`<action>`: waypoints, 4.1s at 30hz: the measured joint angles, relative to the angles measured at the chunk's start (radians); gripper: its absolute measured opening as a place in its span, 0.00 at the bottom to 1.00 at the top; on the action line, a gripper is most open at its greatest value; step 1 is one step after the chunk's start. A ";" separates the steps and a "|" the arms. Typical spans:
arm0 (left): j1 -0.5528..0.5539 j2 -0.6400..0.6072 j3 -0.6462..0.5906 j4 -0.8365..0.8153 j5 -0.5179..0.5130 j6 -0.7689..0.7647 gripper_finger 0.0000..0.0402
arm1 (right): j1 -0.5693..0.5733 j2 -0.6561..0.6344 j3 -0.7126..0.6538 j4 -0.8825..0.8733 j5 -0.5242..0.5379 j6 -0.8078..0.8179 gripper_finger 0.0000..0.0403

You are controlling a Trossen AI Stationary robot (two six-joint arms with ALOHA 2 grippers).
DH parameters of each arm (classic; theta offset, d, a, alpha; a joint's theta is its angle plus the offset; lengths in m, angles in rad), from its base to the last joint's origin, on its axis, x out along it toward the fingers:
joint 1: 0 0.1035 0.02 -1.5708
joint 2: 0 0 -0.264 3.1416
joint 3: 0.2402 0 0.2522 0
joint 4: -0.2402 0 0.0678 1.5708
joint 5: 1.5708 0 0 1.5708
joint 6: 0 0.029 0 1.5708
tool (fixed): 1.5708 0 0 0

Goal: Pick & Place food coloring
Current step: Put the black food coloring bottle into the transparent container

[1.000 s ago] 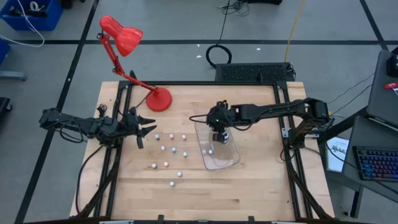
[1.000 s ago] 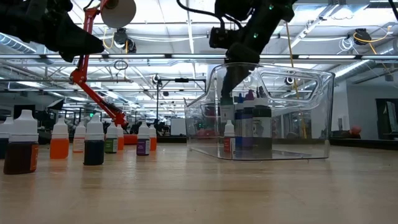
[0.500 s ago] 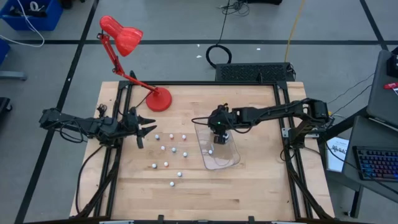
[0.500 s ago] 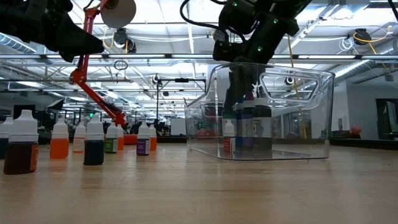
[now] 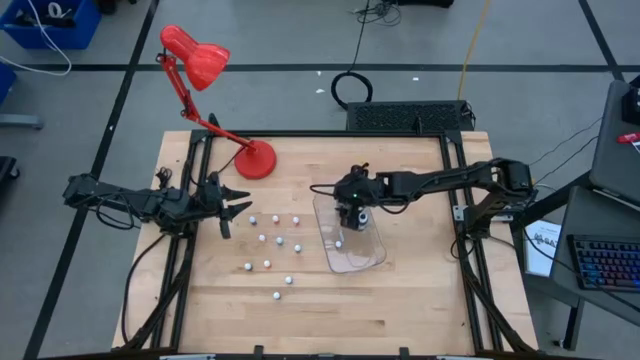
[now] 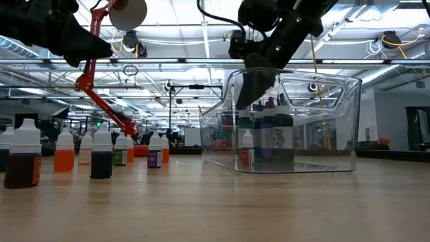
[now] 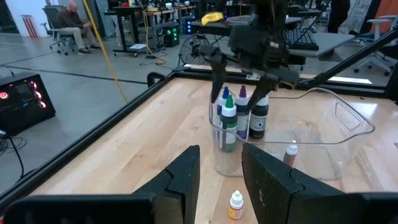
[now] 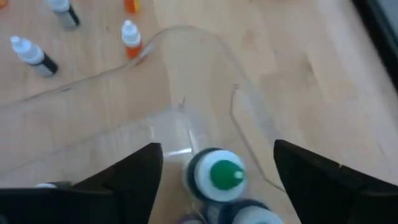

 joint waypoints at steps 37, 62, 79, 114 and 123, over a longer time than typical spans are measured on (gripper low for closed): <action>0.000 0.143 0.000 0.016 -0.001 -0.095 0.31 | 0.192 -1.579 -0.930 0.270 0.001 -0.001 0.73; 0.002 0.167 0.022 0.119 0.067 -0.094 0.31 | 0.192 -1.634 -1.033 0.188 0.073 -0.033 0.73; 0.116 0.974 0.666 -0.443 0.207 -0.182 0.31 | 0.192 -1.635 -1.042 0.339 0.075 -0.031 0.73; 0.232 1.441 0.863 -0.576 0.331 -0.164 0.46 | 0.192 -1.634 -1.038 0.342 0.074 -0.031 0.73; 0.232 1.440 0.863 -0.579 0.339 -0.154 0.35 | 0.192 -1.634 -1.038 0.342 0.074 -0.031 0.73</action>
